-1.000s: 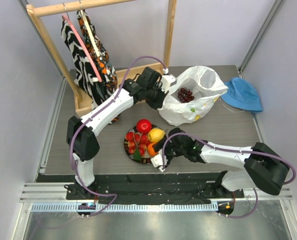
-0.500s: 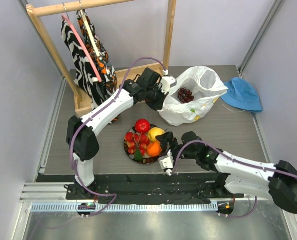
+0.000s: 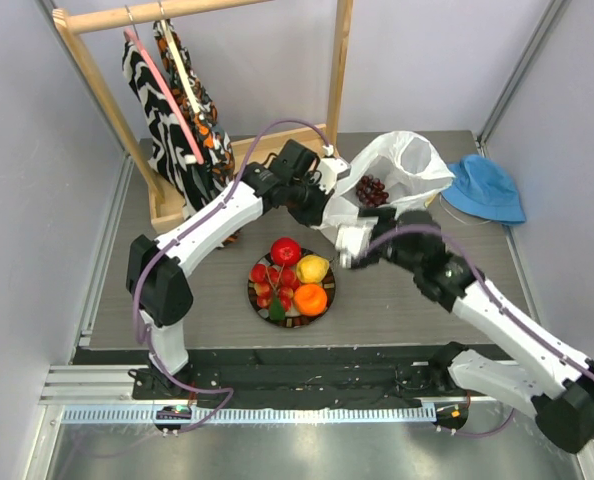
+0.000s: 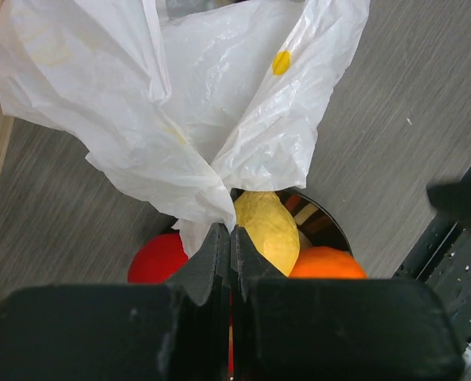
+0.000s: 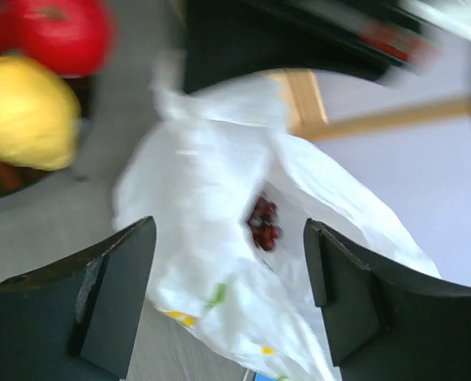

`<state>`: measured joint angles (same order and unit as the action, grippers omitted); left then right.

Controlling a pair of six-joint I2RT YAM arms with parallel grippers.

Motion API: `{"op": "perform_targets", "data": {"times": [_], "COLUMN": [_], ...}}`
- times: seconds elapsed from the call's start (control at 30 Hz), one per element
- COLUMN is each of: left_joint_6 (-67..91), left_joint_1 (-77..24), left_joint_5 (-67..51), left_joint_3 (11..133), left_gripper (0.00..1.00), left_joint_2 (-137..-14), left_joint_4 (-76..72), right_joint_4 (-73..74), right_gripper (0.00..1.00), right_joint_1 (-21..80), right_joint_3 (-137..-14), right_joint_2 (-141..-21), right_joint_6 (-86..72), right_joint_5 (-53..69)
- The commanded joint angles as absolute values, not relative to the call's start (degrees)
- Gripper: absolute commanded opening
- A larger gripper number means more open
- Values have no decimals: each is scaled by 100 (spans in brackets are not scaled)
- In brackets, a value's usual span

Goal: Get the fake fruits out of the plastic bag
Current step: Adjust the plastic bag at the center of the board.

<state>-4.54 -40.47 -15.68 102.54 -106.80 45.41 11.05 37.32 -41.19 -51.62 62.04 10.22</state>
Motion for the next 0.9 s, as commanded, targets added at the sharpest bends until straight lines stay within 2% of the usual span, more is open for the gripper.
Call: {"op": "perform_targets", "data": {"times": [0.0,0.03,0.07,0.17,0.27,0.4,0.6,0.73,0.87], "left_joint_6": [-492,-518,-536,-633,-642,-694,-817,-791,-501], "left_joint_1": [-4034,-4060,-4078,-4157,-4166,-4166,-4166,-4166,-4166], "left_joint_5": [-1767,-1767,-1767,-1793,-1837,-1784,-1732,-1731,-1714], "left_joint_3": [10125,10064,10037,9976,9906,9625,8676,8762,9105], "left_gripper": [0,0,0,0,0,0,0,0,0], "left_joint_2": [-10283,-10257,-10248,-10195,-10143,-9818,-9150,-9307,-9545], "left_joint_4": [4579,4588,4605,4702,4833,5045,5098,5010,4896], "right_joint_4": [1099,1107,1099,1099,1055,1578,2259,2127,2057], "right_gripper": [76,72,61,47,42,39,41,41,42], "right_joint_1": [2929,2779,2551,2382,2329,2242,2241,2066,1680], "right_joint_3": [-5482,-5711,-6122,-6651,-6645,-6110,-5142,-5431,-6334], "right_joint_2": [-6159,-6379,-6807,-7398,-7944,-7894,-6768,-7179,-8066], "right_joint_6": [4435,4256,4054,3727,3753,3183,2514,2488,2075], "right_joint_5": [658,729,782,712,388,44,159,26,149]}}
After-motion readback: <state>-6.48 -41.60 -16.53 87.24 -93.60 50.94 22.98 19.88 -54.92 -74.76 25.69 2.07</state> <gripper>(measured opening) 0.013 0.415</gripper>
